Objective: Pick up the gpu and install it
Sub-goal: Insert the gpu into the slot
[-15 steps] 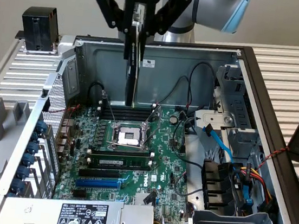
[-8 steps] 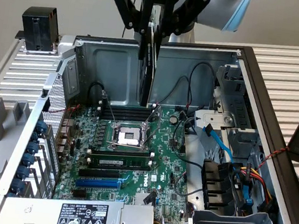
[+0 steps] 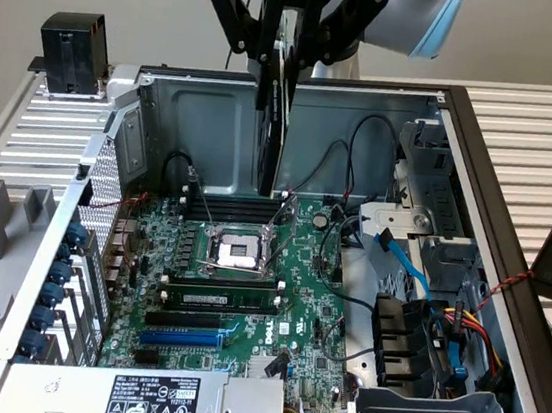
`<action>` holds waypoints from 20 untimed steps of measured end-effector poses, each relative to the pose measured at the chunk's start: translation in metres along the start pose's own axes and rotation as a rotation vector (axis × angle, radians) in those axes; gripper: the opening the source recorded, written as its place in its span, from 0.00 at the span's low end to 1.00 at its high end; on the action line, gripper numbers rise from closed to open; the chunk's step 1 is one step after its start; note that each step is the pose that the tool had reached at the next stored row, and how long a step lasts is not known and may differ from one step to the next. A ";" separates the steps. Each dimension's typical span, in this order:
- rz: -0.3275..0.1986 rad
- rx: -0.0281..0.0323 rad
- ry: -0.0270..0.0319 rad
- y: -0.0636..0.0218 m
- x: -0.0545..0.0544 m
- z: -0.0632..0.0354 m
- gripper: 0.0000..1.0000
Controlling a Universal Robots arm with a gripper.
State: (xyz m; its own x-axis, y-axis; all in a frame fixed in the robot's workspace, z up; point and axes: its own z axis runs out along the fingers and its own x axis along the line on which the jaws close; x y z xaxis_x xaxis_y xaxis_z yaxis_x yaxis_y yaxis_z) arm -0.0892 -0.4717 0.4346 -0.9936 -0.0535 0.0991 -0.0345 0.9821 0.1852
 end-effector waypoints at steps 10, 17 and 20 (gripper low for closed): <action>-0.082 0.0103 0.0133 0.0003 0.000 0.0020 0.27; -0.207 0.0229 0.0368 -0.0004 0.000 0.0056 0.27; -0.260 0.0283 0.0468 -0.0006 0.000 0.0066 0.27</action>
State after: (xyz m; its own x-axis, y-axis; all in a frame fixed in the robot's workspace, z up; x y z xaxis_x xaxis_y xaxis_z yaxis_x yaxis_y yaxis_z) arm -0.0897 -0.4711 0.4280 -0.9449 -0.3128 0.0969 -0.2920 0.9388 0.1830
